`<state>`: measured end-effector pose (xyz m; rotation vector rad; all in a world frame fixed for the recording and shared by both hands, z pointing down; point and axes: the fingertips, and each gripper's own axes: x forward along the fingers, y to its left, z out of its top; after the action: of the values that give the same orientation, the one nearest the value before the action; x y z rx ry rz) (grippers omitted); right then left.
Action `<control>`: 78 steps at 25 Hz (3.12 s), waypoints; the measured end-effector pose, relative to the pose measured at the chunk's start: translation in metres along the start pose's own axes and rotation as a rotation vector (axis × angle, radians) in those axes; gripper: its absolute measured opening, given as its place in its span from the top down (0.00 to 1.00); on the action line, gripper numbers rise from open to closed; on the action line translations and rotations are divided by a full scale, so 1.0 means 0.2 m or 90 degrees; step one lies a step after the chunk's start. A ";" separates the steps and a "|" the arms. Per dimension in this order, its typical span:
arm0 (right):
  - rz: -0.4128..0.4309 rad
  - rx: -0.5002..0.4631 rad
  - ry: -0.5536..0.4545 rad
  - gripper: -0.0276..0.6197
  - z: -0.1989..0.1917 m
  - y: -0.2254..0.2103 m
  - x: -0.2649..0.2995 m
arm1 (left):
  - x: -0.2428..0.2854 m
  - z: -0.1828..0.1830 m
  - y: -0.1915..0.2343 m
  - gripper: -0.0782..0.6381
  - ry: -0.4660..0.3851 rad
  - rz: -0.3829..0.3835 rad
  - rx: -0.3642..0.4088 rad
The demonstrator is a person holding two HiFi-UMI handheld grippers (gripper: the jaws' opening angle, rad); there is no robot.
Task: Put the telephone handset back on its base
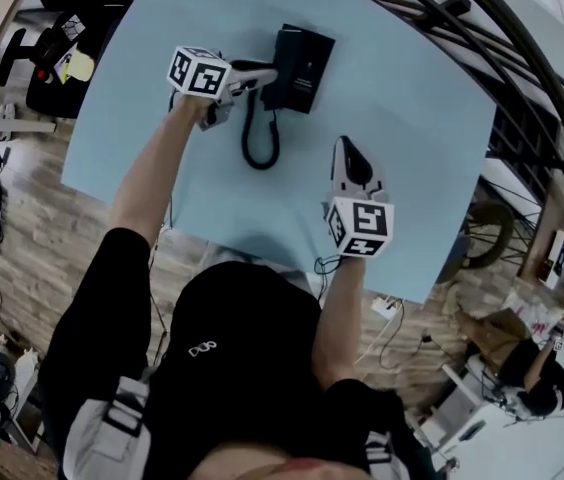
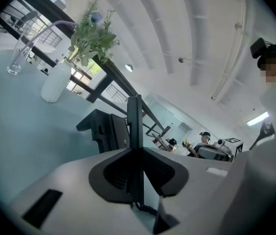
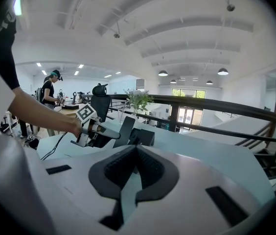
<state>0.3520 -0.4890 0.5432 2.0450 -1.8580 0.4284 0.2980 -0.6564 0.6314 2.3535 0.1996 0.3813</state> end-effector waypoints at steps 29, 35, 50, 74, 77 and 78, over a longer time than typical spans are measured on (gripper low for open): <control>-0.017 -0.022 0.031 0.97 -0.04 0.02 -0.07 | 0.09 -0.02 0.31 0.72 0.084 0.080 0.024; 0.013 -0.035 0.013 0.97 0.02 0.12 -0.03 | 0.04 0.04 0.22 0.72 0.065 0.176 0.122; 0.054 0.042 -0.153 0.97 0.34 0.37 0.04 | -0.46 0.38 -0.75 0.89 -0.165 0.315 0.393; -0.022 0.029 -0.240 0.97 0.63 0.47 -0.10 | -0.75 0.30 -1.07 0.89 -0.328 0.418 0.387; -0.024 0.026 -0.236 0.97 0.62 0.47 -0.11 | -0.74 0.28 -1.06 0.89 -0.325 0.419 0.380; -0.023 0.025 -0.235 0.97 0.62 0.46 -0.11 | -0.74 0.28 -1.05 0.89 -0.325 0.421 0.377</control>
<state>0.2566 -0.5326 0.4269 2.3043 -2.0218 0.0779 0.1700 -0.5775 0.4160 2.9646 -0.8304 -0.0013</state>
